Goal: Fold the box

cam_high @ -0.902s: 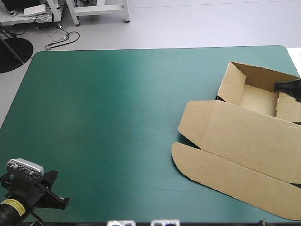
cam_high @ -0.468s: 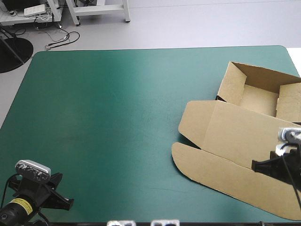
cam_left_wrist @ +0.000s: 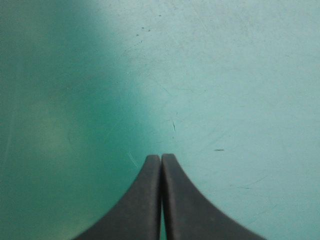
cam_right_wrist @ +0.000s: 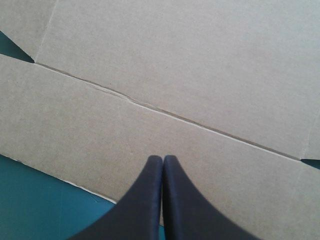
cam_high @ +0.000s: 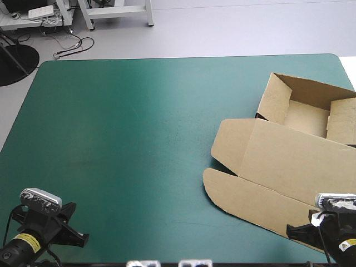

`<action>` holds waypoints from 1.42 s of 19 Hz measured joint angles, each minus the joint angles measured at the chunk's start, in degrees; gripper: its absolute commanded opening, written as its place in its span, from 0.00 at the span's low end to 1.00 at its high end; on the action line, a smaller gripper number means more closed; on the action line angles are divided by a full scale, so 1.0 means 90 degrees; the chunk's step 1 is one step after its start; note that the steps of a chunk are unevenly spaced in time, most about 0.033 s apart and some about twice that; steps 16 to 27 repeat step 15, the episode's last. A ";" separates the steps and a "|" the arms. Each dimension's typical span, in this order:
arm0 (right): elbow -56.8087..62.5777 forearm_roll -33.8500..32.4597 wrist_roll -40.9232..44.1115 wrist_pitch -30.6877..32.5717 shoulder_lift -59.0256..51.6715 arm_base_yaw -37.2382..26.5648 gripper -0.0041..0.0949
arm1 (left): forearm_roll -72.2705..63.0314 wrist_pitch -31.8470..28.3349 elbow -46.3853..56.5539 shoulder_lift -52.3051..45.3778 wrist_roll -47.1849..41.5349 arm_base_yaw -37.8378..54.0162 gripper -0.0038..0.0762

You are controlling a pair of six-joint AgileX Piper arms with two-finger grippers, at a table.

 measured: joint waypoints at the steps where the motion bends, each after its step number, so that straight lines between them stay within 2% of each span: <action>1: 0.0043 0.0000 0.0000 0.0000 -0.0062 0.0000 0.03 | -0.0006 0.0000 0.0000 0.0000 0.0000 0.0000 0.04; 12: 0.0480 0.0069 -0.0107 -0.0304 -0.0160 0.0000 0.03 | -0.0019 0.0000 0.0000 0.0000 -0.0008 0.0000 0.04; 27: 0.0487 0.0165 -0.0110 -0.0297 -0.0160 0.0000 0.03 | -0.0019 -0.0006 0.0000 0.0000 -0.0008 0.0000 0.04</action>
